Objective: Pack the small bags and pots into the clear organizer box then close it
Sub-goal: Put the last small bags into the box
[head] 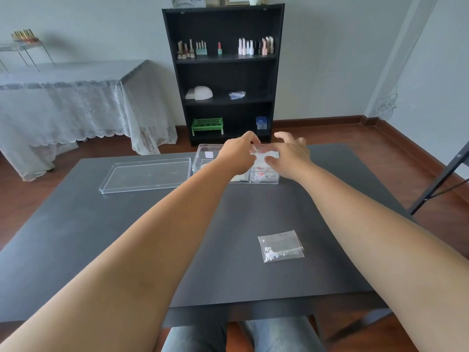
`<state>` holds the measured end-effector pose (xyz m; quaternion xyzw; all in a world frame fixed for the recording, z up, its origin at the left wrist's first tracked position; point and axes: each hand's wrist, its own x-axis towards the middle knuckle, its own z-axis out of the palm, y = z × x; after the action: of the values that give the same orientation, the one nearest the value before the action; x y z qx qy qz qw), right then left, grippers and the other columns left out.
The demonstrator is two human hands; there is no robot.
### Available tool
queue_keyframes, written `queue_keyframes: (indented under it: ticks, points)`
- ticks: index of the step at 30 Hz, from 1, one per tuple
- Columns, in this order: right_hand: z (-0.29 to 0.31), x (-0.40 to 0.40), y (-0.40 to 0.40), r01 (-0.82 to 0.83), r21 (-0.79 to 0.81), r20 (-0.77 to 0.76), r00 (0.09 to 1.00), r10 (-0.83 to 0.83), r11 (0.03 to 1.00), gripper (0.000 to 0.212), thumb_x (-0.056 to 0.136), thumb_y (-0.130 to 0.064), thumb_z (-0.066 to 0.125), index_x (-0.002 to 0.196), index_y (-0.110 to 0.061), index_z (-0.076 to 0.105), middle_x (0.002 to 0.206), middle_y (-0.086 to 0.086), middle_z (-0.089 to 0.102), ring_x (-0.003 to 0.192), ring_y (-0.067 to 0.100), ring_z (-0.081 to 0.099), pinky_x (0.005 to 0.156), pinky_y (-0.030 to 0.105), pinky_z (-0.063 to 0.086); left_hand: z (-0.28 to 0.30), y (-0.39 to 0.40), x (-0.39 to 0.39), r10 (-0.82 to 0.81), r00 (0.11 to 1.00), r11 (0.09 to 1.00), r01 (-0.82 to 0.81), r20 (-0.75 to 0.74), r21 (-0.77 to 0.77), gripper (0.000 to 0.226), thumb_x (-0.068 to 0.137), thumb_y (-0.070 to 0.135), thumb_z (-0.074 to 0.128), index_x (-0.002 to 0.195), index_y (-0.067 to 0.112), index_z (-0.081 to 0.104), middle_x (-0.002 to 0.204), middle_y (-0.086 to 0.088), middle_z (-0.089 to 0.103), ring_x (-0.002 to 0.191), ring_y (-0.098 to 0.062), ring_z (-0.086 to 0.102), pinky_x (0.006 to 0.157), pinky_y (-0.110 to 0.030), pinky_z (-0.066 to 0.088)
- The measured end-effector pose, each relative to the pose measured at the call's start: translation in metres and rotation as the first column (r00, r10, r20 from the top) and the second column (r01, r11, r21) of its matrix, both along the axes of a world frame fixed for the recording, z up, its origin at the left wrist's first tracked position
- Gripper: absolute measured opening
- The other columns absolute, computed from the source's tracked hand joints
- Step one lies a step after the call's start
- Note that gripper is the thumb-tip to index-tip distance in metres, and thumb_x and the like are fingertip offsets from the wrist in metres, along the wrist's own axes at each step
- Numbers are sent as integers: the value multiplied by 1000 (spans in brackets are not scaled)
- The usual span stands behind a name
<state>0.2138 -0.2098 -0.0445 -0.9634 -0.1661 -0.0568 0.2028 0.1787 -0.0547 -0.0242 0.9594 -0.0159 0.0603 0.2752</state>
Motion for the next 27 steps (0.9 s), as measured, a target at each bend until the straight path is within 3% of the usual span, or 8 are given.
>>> queue_keyframes:
  ticks: [5, 8, 11, 15, 17, 19, 22, 27]
  points:
    - [5, -5, 7, 78, -72, -187, 978, -91, 994, 42, 89, -39, 33, 106, -41, 71, 158, -6, 17, 132, 29, 17, 101, 43, 22, -5, -2, 7, 187, 982, 981, -187, 8, 44, 30, 80, 32, 73, 103, 22, 57, 114, 0, 40, 99, -23, 46, 78, -35, 48]
    - [8, -11, 6, 127, 29, -282, 953, -113, 992, 49, 89, -40, 35, 134, -36, 54, 157, -3, 14, 132, 29, 16, 102, 41, 21, -13, -1, 7, 200, 979, 977, -202, 31, 68, 18, 89, 34, 58, 103, 25, 63, 117, -1, 44, 107, -27, 40, 79, -33, 36]
    - [10, -16, 0, 59, 57, -211, 976, -46, 997, 41, 95, -39, 33, 121, -40, 66, 157, -5, 19, 136, 27, 14, 107, 44, 17, -17, 8, 2, 156, 986, 978, -162, 61, 131, 25, 91, 37, 46, 109, 35, 63, 129, 3, 45, 122, -30, 34, 91, -36, 29]
    - [12, -36, -14, -41, 387, 46, 999, 25, 921, 29, 96, -26, 46, 107, -37, 71, 129, -3, 51, 123, 23, 41, 104, 39, 32, -23, 28, -10, 94, 995, 959, -87, -16, 271, 41, 92, 51, 36, 131, 47, 47, 156, 4, 27, 146, -31, 10, 114, -51, 5]
    - [12, -58, -27, -134, 446, -21, 987, 160, 885, 20, 92, -28, 56, 100, -40, 69, 108, -9, 61, 100, 12, 56, 85, 32, 44, -24, 34, -15, 85, 994, 951, -59, -74, 305, 48, 94, 56, 30, 141, 47, 33, 162, 2, 17, 148, -31, 5, 116, -58, 3]
    - [10, -82, -40, -194, 402, -251, 917, 311, 895, 12, 85, -41, 68, 97, -42, 69, 95, -11, 67, 87, 4, 61, 78, 27, 44, -23, 34, -19, 101, 988, 957, -64, -119, 283, 52, 93, 59, 27, 144, 50, 23, 163, 3, 13, 148, -31, 6, 113, -64, 6]
    - [3, -108, -55, -270, 213, -518, 784, 342, 939, 45, 62, -62, 80, 102, -42, 69, 101, -13, 62, 88, 1, 58, 79, 20, 44, -20, 31, -23, 136, 980, 956, -93, -143, 277, 55, 90, 66, 24, 143, 55, 16, 162, 5, 11, 146, -35, 10, 109, -69, 11]
    - [0, -121, -59, -349, -26, -444, 844, 302, 937, 34, 63, -44, 87, 90, -36, 67, 106, -14, 51, 92, -2, 50, 76, 24, 43, -19, 28, -24, 170, 976, 964, -135, -138, 231, 60, 90, 69, 22, 146, 51, 14, 162, 4, 14, 146, -37, 11, 110, -66, 10]
